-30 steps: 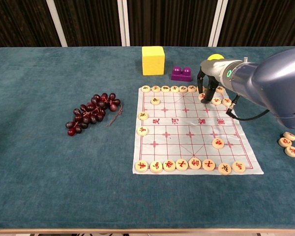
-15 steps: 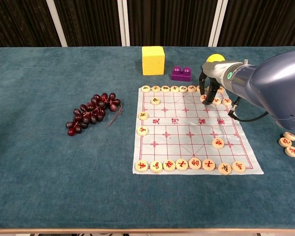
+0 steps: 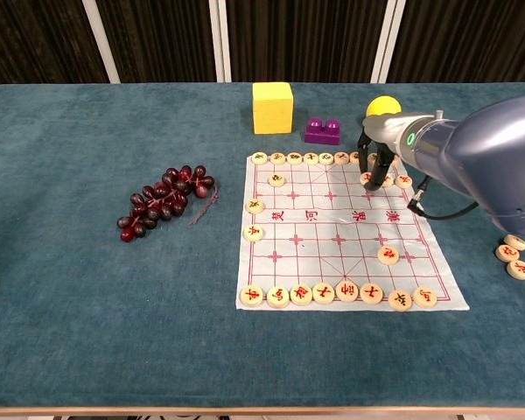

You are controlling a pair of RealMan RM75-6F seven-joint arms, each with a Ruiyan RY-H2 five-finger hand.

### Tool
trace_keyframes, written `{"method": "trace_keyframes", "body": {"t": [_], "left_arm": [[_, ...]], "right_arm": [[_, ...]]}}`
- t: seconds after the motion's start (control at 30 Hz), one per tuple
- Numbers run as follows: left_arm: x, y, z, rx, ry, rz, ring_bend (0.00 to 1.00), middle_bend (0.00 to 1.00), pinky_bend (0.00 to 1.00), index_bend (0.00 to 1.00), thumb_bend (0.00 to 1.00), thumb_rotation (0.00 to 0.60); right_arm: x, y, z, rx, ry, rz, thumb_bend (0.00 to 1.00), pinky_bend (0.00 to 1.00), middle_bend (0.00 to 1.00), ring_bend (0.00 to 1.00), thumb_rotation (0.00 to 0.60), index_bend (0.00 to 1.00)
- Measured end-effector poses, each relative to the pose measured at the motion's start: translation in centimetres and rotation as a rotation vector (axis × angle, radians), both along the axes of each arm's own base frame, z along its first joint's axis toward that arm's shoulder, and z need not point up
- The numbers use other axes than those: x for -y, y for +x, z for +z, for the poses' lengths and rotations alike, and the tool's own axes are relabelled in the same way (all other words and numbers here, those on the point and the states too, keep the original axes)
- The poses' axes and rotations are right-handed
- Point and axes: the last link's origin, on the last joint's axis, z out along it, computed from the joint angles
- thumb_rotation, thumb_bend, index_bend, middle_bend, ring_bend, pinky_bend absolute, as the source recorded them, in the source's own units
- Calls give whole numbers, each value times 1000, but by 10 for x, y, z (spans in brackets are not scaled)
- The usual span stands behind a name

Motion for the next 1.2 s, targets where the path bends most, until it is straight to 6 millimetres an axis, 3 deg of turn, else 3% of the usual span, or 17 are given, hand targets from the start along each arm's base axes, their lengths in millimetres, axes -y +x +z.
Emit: {"method": "trace_keyframes", "body": {"t": [0.93, 1.2], "left_arm": [[-1, 0, -2, -4, -5, 3, 0, 0, 41, 25, 26, 600], [-2, 0, -3, -6, -8, 3, 0, 0, 41, 25, 26, 600]], "right_arm": [[-2, 7, 1, 16, 9, 17, 374, 23, 0, 0, 600, 416], [-9, 21, 17, 83, 2, 53, 374, 23, 0, 0, 600, 264]]}}
